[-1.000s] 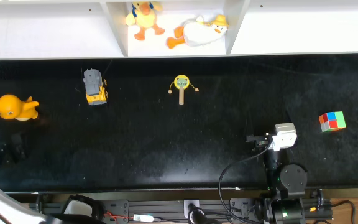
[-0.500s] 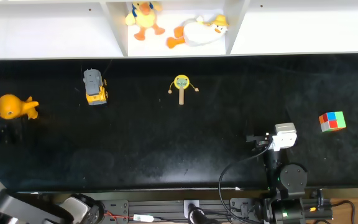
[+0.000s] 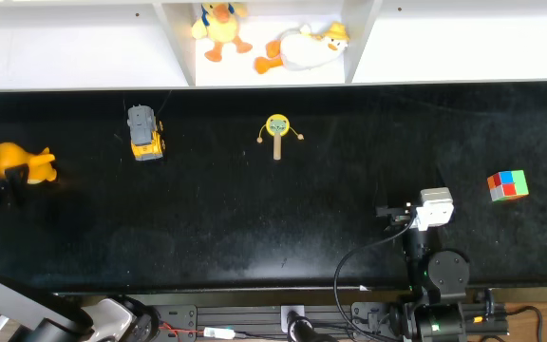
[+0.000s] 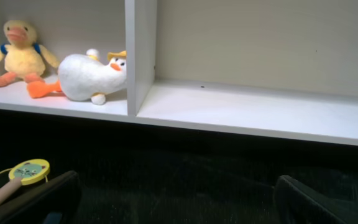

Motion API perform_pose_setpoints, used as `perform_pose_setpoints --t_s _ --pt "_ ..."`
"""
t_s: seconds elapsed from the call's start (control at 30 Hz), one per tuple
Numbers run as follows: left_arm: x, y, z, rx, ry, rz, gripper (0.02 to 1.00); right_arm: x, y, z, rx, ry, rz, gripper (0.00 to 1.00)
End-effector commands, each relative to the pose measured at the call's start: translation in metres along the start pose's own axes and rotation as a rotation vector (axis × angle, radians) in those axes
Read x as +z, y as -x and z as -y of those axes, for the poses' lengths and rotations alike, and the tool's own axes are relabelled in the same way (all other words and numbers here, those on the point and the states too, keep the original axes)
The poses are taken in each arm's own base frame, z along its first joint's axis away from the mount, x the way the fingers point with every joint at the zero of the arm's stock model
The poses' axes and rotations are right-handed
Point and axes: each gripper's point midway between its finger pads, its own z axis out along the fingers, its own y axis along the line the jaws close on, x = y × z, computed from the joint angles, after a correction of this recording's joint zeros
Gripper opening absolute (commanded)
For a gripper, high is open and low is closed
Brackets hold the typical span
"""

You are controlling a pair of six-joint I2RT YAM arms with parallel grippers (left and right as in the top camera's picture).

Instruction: Store Toys

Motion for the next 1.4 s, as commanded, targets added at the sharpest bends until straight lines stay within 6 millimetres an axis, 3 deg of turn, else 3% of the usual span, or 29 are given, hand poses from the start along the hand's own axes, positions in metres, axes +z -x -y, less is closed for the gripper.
perform_pose_setpoints --t_s 0.03,0.13,0.2,0.57,0.73,0.83,1.03,1.2,1.4 --pt "0.003 0.016 0.001 0.033 0.000 0.032 0.386 0.000 -0.003 0.001 0.012 -0.003 0.002 0.996" --pt "0.002 0.017 0.005 0.008 -0.019 0.038 0.161 0.000 -0.003 0.001 0.012 -0.003 0.002 0.996" --pt "0.000 0.017 0.008 -0.032 -0.024 0.032 0.097 0.000 -0.003 0.001 0.012 -0.003 0.002 0.996" --pt "-0.049 0.033 0.020 -0.163 0.051 0.036 0.040 0.000 -0.003 0.001 0.011 -0.003 0.002 0.996" --pt "-0.064 0.057 0.021 -0.154 0.069 0.030 0.036 0.000 -0.003 0.001 0.011 -0.003 0.002 0.996" --pt "-0.069 0.082 0.017 -0.126 0.124 0.011 0.036 0.000 -0.003 0.001 0.011 -0.003 0.002 0.993" --pt "-0.057 0.140 0.027 -0.083 0.114 0.049 0.036 0.000 -0.003 0.001 0.011 -0.003 0.002 0.993" --pt "-0.026 0.160 0.035 -0.081 0.101 0.036 0.038 0.000 -0.003 0.001 0.011 -0.003 0.002 0.996" --pt "-0.020 0.181 0.048 -0.094 0.107 0.089 0.038 0.000 -0.003 0.001 0.012 -0.003 0.002 0.993"
